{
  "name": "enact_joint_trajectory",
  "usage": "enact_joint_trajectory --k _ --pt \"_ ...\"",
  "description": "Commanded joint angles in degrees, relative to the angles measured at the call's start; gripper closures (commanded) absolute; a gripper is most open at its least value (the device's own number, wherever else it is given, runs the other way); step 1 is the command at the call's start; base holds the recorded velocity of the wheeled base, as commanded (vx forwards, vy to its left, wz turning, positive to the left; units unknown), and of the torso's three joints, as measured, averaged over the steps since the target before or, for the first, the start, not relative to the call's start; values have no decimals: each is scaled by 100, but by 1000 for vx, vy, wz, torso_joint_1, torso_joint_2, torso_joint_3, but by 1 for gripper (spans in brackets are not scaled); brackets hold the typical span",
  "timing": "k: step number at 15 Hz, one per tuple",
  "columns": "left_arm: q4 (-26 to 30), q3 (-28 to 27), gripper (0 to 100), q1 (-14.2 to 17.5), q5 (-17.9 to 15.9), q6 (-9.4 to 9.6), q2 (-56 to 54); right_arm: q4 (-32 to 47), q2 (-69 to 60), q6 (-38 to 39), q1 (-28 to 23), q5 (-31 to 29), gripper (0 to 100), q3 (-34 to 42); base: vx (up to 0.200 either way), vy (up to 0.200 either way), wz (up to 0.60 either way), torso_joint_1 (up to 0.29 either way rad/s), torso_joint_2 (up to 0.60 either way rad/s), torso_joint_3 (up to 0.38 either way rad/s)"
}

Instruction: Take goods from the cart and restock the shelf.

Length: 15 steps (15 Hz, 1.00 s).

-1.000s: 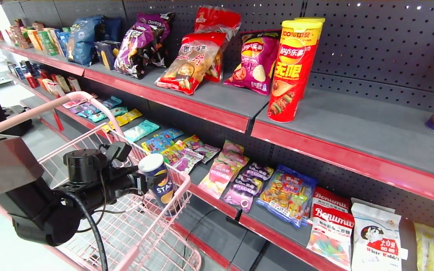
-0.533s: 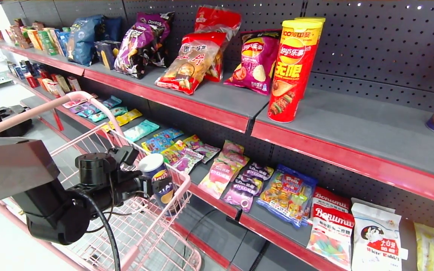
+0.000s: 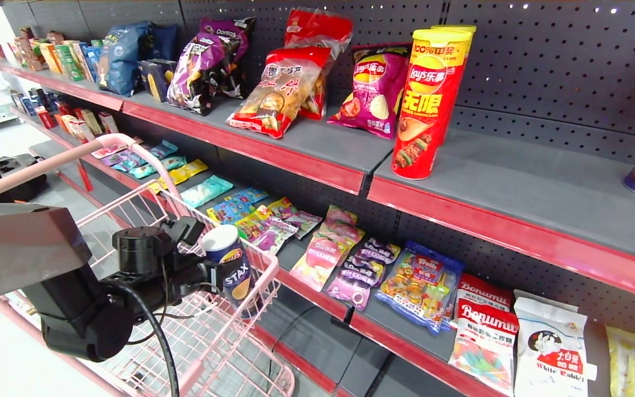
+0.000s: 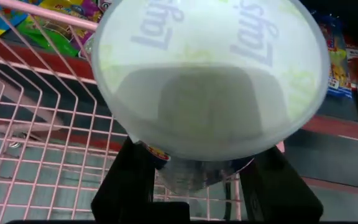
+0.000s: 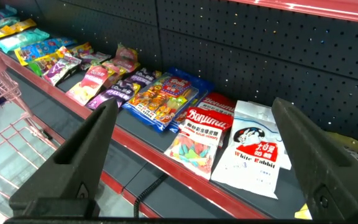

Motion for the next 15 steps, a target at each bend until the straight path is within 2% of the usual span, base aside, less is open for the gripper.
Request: enact_joint_trajectory --k 1,3,4,5,6,7,9,10,12,13,15 --pt "97 531 100 20 -1 -148 -928 -1 5 2 0 2 0 0 0 0 0 0 0 0" --pt "413 663 100 55 8 -157 -1833 -1 5 2 0 2 0 0 0 0 0 0 0 0" --pt "844 681 100 72 8 -166 -2405 -1 5 -7 0 2 0 0 0 0 0 0 0 0" --pt "2101 531 100 81 8 -166 -3574 -1 5 -7 0 2 0 0 0 0 0 0 0 0" --pt "2576 426 100 72 8 -166 -3969 -1 5 -7 0 2 0 0 0 0 0 0 0 0" --pt "3832 118 100 81 8 -166 -5006 -1 5 2 0 2 0 0 0 0 0 0 0 0" --pt "4949 -277 100 81 96 -157 -5955 -1 5 2 0 2 0 0 0 0 0 0 0 0" --pt "5230 -462 100 81 219 -140 -6263 -1 5 2 0 2 0 0 0 0 0 0 0 0" --pt "5370 -699 100 81 676 -105 -6755 -1 5 2 0 2 0 0 0 0 0 0 0 0" --pt "5414 -647 100 81 1028 -96 -7098 -10 5 2 0 2 0 0 0 0 0 0 0 0" --pt "5573 -471 100 81 1274 -87 -7476 -1 5 11 0 2 0 0 0 0 0 0 0 0"
